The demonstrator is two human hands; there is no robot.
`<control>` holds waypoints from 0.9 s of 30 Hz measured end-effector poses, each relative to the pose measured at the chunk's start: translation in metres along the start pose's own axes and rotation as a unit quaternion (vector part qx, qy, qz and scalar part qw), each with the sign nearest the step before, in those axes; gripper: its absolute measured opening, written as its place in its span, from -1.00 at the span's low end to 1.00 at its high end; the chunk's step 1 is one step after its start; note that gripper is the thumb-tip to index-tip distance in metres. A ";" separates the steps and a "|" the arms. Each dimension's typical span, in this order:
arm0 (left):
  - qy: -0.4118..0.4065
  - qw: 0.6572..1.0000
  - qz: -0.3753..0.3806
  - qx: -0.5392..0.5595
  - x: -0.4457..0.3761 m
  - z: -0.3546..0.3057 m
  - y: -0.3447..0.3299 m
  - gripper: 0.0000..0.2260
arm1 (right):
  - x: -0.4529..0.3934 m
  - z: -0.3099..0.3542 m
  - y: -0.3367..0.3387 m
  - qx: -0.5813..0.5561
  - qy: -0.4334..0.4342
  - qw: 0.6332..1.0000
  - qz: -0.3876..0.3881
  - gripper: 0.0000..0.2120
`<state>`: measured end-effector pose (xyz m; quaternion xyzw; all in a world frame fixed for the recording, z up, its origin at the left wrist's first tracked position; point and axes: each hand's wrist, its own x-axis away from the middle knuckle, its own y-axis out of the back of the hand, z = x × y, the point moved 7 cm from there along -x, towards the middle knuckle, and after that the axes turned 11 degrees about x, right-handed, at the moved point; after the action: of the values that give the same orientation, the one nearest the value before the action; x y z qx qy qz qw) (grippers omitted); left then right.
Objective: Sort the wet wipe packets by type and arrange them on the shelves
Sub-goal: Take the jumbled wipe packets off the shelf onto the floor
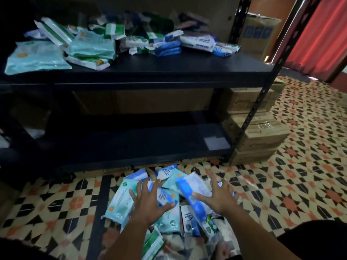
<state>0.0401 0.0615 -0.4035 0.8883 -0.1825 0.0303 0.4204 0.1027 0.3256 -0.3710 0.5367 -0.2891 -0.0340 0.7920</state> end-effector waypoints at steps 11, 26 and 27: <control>-0.102 0.988 -0.073 -0.089 -0.018 -0.047 0.032 -0.53 | -0.011 0.013 0.038 0.056 0.028 0.996 -0.060 -0.09; -0.407 0.826 -0.369 -0.128 -0.112 -0.314 0.243 -0.81 | -0.021 0.116 0.351 -0.006 0.145 0.842 -0.519 -0.78; -0.410 0.824 -0.370 -0.126 -0.119 -0.326 0.253 -0.80 | -0.025 0.120 0.362 -0.005 0.147 0.840 -0.523 -0.77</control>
<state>-0.1268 0.1976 -0.0324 0.7590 0.0019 -0.5175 0.3952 -0.0704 0.3876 -0.0360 0.6026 0.1543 -0.3652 0.6926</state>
